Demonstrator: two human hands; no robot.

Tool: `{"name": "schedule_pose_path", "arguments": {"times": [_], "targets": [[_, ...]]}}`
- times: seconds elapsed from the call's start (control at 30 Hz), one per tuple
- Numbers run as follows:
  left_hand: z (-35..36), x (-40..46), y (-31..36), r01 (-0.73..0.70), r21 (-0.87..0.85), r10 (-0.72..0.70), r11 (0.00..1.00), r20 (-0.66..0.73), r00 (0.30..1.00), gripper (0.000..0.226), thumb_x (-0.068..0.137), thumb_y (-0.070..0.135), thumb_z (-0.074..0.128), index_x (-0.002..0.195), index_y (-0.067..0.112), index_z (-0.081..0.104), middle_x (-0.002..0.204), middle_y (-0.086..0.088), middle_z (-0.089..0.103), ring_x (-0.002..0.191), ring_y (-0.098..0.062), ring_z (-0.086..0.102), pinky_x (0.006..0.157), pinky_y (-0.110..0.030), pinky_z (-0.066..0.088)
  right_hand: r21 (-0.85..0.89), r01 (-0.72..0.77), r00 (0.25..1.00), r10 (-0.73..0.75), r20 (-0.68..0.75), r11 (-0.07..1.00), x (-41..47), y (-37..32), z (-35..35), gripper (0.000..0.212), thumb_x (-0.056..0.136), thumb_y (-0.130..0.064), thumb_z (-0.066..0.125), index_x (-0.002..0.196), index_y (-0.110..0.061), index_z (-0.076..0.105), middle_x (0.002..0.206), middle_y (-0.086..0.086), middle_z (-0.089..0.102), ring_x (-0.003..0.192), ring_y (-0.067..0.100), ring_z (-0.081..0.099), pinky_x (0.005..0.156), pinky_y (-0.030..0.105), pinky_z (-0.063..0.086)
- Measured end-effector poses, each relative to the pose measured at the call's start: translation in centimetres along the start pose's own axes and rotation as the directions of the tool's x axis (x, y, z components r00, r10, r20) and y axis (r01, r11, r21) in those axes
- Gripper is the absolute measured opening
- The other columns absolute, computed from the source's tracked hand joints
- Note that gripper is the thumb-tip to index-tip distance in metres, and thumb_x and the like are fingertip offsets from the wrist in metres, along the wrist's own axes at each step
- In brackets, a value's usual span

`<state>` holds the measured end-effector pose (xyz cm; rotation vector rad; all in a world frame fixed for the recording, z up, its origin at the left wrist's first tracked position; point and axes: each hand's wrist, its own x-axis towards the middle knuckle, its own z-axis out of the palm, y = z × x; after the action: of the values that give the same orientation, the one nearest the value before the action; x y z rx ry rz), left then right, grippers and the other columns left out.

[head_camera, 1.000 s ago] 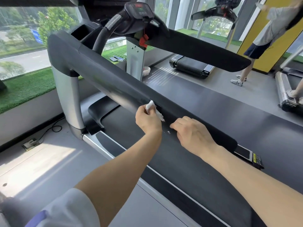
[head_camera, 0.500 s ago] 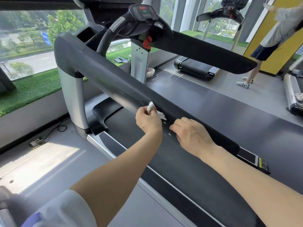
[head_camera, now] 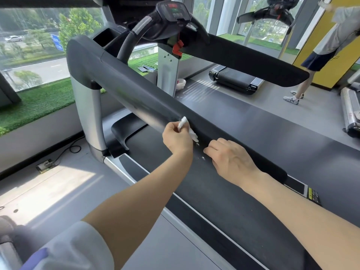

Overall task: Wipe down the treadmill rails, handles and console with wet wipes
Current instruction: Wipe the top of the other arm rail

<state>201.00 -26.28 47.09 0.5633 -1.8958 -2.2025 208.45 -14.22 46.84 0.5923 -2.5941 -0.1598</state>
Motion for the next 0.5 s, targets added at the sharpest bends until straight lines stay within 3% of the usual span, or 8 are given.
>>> {"name": "schedule_pose_path", "arguments": {"times": [0.1, 0.23, 0.3, 0.43, 0.5], "targets": [[-0.1, 0.7, 0.5, -0.015, -0.015, 0.015, 1.000, -0.015, 1.000, 0.021, 0.088, 0.016, 0.064, 0.071, 0.011, 0.054, 0.066, 0.003, 0.052, 0.055, -0.007, 0.043, 0.049, -0.007, 0.036, 0.000, -0.002, 1.000, 0.002, 0.014, 1.000, -0.1, -0.1, -0.1, 0.040, 0.075, -0.008, 0.028, 0.072, -0.011, 0.068, 0.068, 0.001, 0.057, 0.060, 0.022, 0.053, 0.048, 0.027, 0.045], [-0.2, -1.2, -1.8, 0.001, 0.017, -0.003, 1.000, 0.071, 0.997, 0.022, 0.086, 0.011, 0.066, 0.067, 0.017, 0.056, 0.075, -0.003, 0.059, 0.064, -0.012, 0.047, 0.060, -0.018, 0.040, -0.022, -0.015, 0.999, 0.016, 0.036, 1.000, 0.2, -0.3, -0.3, 0.023, 0.071, -0.002, 0.046, 0.069, -0.012, 0.067, 0.065, 0.000, 0.054, 0.059, 0.021, 0.051, 0.048, 0.026, 0.042], [-0.4, 0.2, -1.4, 0.010, -0.019, -0.010, 1.000, 0.010, 1.000, 0.024, 0.085, 0.011, 0.067, 0.065, 0.019, 0.055, 0.076, -0.004, 0.060, 0.064, -0.012, 0.048, 0.061, -0.021, 0.041, -0.022, -0.023, 0.999, 0.024, 0.045, 0.999, 0.2, -0.2, -0.3, 0.023, 0.067, 0.001, 0.048, 0.070, -0.012, 0.067, 0.067, 0.000, 0.055, 0.059, 0.021, 0.052, 0.048, 0.026, 0.043], [-1.1, 3.0, 0.2, 0.040, -0.131, -0.053, 0.991, -0.097, 0.994, 0.014, 0.088, 0.009, 0.064, 0.076, 0.007, 0.057, 0.077, -0.006, 0.057, 0.045, -0.002, 0.049, 0.046, -0.007, 0.034, -0.028, -0.017, 0.998, 0.019, 0.053, 0.999, -0.2, -0.3, -0.4, 0.024, 0.065, 0.003, 0.051, 0.073, -0.012, 0.067, 0.069, 0.000, 0.057, 0.061, 0.021, 0.052, 0.048, 0.025, 0.043], [-0.7, 1.5, -1.1, 0.016, -0.100, -0.022, 0.995, -0.062, 0.998, 0.016, 0.087, 0.008, 0.064, 0.073, 0.010, 0.056, 0.082, -0.011, 0.061, 0.053, -0.004, 0.050, 0.052, -0.009, 0.037, -0.041, -0.020, 0.998, 0.022, 0.059, 0.999, -0.1, -0.4, -0.5, 0.027, 0.067, 0.002, 0.045, 0.073, -0.012, 0.067, 0.069, -0.001, 0.057, 0.060, 0.020, 0.051, 0.049, 0.025, 0.041]]}}
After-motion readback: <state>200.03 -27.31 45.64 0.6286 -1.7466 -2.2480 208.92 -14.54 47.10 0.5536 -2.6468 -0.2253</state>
